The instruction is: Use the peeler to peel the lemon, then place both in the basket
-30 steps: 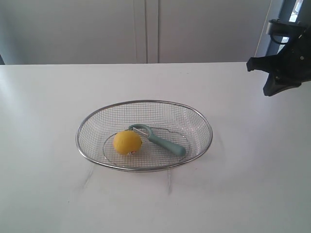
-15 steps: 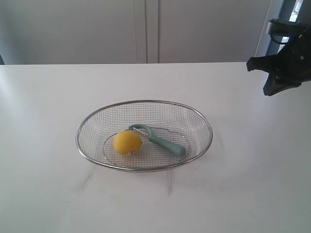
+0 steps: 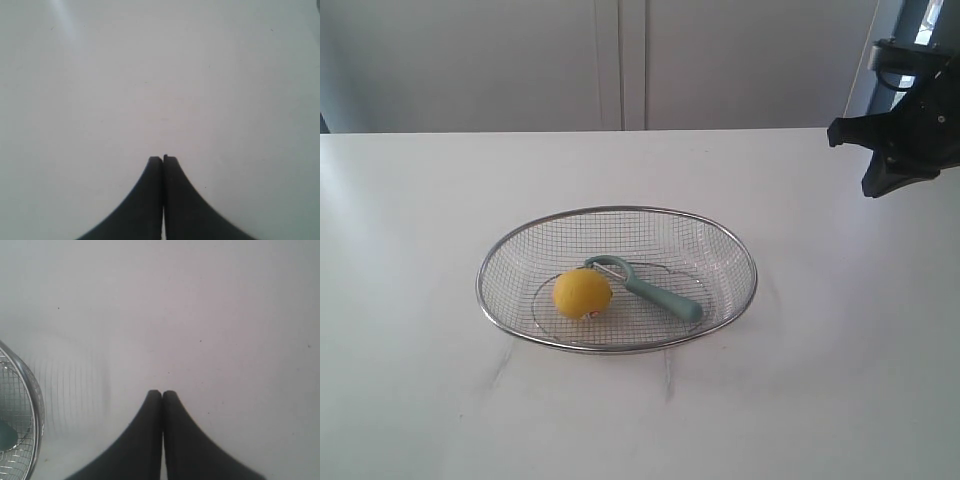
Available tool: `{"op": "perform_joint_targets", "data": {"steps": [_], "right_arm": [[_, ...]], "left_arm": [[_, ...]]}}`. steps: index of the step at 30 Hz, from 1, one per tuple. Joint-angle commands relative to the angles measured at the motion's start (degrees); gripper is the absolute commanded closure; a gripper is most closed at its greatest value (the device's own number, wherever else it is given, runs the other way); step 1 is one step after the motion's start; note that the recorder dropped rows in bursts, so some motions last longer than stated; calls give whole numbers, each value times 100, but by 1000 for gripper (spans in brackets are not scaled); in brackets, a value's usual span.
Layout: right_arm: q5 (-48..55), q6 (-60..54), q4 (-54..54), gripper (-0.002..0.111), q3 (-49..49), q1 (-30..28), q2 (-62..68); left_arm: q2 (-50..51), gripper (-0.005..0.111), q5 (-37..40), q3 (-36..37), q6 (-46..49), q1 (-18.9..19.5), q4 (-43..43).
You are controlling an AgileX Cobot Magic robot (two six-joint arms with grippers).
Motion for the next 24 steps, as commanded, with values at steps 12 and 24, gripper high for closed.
{"op": "perform_joint_targets", "data": {"steps": [12, 24], "right_arm": [[-48, -13, 3, 108, 0, -62, -60], [-59, -13, 3, 108, 0, -62, -398]], "left_arm": [[-25, 107, -4, 54, 17, -45, -64], [-25, 107, 6, 54, 17, -45, -64]]}}
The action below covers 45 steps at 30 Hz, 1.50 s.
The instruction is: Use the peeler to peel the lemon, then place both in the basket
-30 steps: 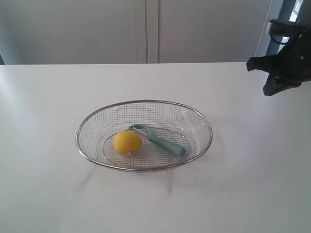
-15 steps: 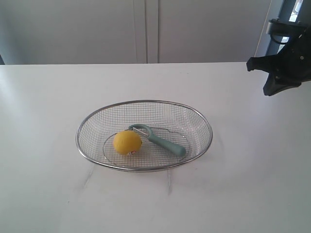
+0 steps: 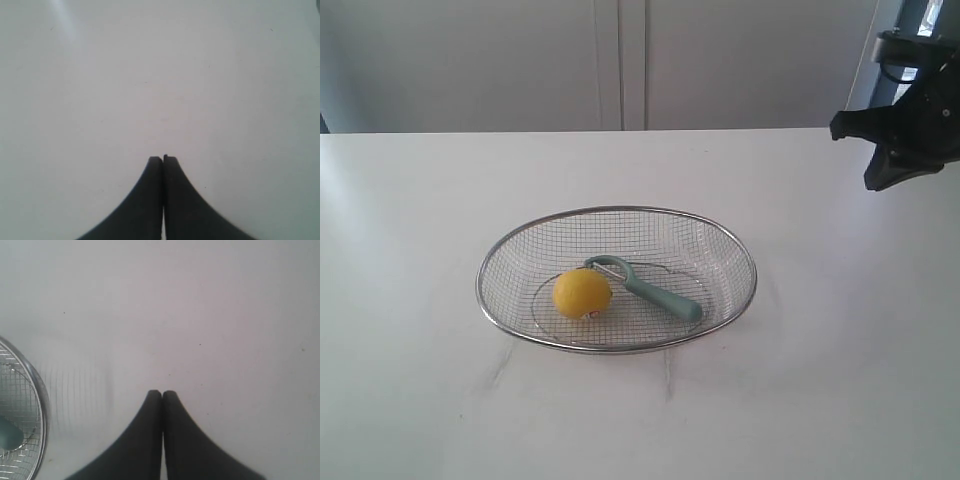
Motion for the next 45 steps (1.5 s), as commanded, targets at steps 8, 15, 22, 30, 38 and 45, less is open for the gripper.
{"op": "perform_joint_targets", "data": {"steps": [8, 15, 22, 30, 38, 45], "right_arm": [[-59, -13, 3, 108, 0, -62, -836], [-59, -13, 3, 108, 0, -62, -1403], [-59, -13, 3, 108, 0, -62, -1978], [-59, -13, 3, 108, 0, -62, -2749], [-59, -13, 3, 108, 0, -62, -3641], [-59, -13, 3, 108, 0, -62, -4070]], "left_arm": [[-25, 107, 18, 54, 17, -45, -64], [-25, 107, 18, 54, 17, -45, -64], [-25, 107, 18, 54, 17, -45, -64], [-25, 107, 18, 54, 17, -45, -64], [-25, 107, 18, 54, 17, -45, -64], [-25, 107, 18, 54, 17, -45, -64]]}}
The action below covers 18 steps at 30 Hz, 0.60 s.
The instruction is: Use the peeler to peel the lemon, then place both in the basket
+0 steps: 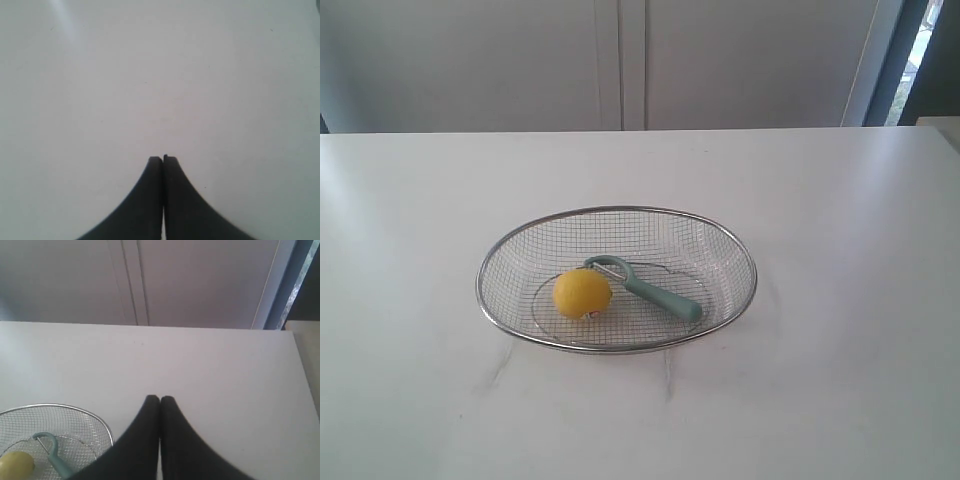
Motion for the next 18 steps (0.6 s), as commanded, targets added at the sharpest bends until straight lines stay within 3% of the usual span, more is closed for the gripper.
{"op": "perform_joint_targets", "data": {"steps": [1, 18], "right_arm": [[-36, -13, 3, 108, 0, -62, -213], [-36, -13, 3, 108, 0, -62, -1142]], "left_arm": [[-25, 107, 18, 54, 17, -45, -64], [-25, 107, 18, 54, 17, -45, -64]]}}
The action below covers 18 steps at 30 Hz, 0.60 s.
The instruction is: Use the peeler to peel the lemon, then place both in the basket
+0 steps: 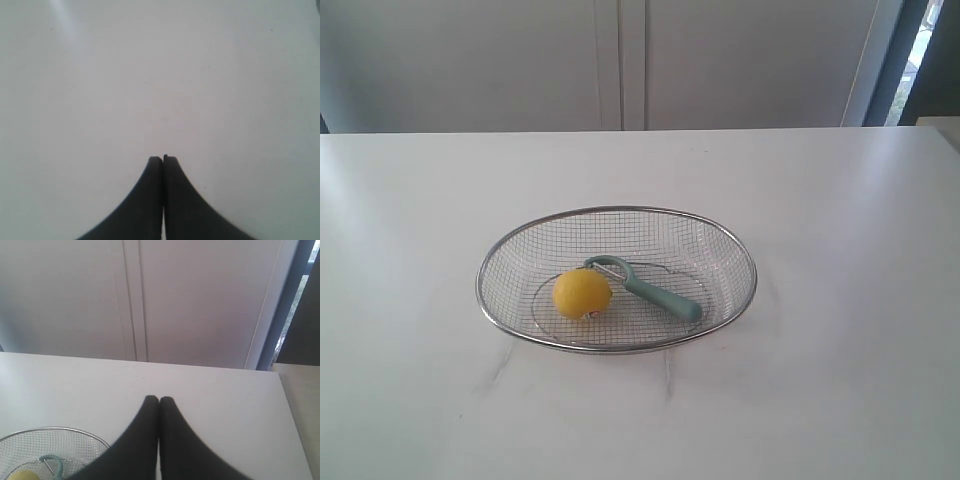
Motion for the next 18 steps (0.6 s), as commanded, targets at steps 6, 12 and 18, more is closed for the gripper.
{"op": "perform_joint_targets", "data": {"steps": [6, 12, 18], "right_arm": [[-193, -13, 3, 108, 298, -62, -452], [-400, -13, 3, 108, 1293, -62, -1078], [-389, -13, 3, 108, 2143, -62, -1940]], "left_arm": [[-25, 107, 18, 54, 17, -45, -64], [-25, 107, 18, 54, 17, -45, -64], [-25, 107, 18, 54, 17, -45, -64]]}}
